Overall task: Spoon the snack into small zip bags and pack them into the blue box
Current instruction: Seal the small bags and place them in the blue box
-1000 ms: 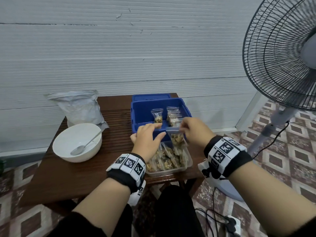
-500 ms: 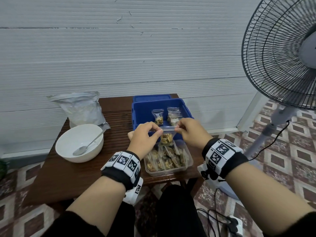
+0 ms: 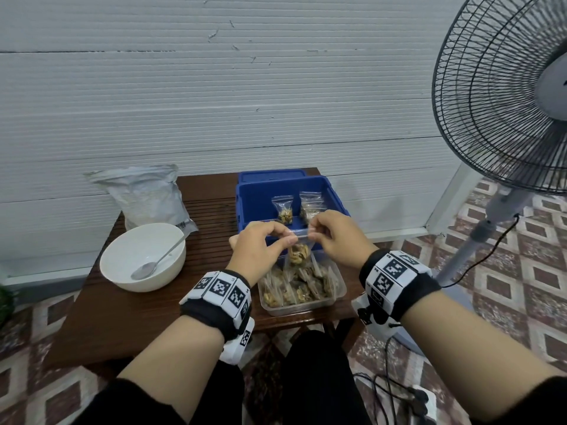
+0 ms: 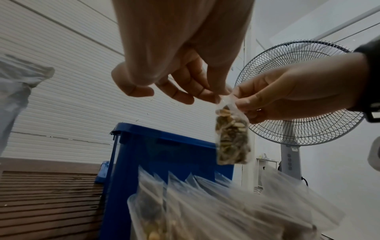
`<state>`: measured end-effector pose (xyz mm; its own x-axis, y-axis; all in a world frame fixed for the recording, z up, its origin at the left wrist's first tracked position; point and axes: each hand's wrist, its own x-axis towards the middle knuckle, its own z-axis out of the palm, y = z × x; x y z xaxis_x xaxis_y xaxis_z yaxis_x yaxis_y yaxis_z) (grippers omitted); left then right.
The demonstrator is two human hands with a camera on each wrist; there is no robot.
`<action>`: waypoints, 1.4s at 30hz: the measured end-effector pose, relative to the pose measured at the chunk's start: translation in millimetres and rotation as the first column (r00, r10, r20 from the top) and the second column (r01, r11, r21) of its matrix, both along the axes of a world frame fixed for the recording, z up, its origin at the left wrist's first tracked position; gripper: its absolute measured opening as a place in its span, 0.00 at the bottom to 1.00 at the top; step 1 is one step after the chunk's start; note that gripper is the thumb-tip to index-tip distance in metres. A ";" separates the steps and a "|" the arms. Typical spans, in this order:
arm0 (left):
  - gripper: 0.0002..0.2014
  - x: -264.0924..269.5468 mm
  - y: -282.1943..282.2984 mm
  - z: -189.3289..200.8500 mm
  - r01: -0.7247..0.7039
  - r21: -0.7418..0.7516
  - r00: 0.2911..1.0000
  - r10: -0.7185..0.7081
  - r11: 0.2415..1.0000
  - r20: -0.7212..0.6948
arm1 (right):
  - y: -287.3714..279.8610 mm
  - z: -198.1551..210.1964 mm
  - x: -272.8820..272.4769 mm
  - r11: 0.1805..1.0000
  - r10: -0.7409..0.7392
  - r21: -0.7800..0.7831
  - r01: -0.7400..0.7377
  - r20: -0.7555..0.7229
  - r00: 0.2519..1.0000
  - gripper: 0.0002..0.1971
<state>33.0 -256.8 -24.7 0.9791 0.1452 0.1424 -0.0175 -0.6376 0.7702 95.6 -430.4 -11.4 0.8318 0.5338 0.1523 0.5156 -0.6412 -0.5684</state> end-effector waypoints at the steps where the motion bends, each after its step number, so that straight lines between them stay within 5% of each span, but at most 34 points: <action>1: 0.02 0.2 1.5 -1.2 -0.010 -0.012 1.000 0.010 1.000 -0.001 | -0.4 -0.5 0.7 1.000 -0.008 0.003 0.008 0.000 1.000 0.08; 12: 0.03 -0.4 2.1 1.3 -0.012 0.038 1.000 0.013 0.999 -0.028 | 2.5 -6.1 -0.3 0.995 0.069 0.070 -0.071 0.031 0.997 0.10; 21: 0.02 2.1 5.8 2.0 0.006 0.046 1.000 -0.005 0.999 -0.021 | 2.4 3.4 2.4 0.991 0.065 0.127 -0.052 -0.101 0.993 0.05; 28: 0.04 8.3 14.7 2.8 -0.009 0.006 1.000 0.009 1.000 -0.019 | 6.9 7.8 15.6 0.998 0.060 -0.003 -0.060 -0.118 0.991 0.08; 36: 0.09 43.1 46.4 13.9 -0.091 -0.161 0.989 0.108 0.983 0.099 | 38.6 63.2 57.8 0.989 0.090 -0.121 -0.091 -0.009 0.996 0.05; 42: 0.04 74.8 84.2 -7.5 -0.228 -0.182 0.973 0.228 0.956 -0.021 | 73.3 75.4 115.8 0.910 0.087 -0.395 -0.123 -0.107 0.990 0.06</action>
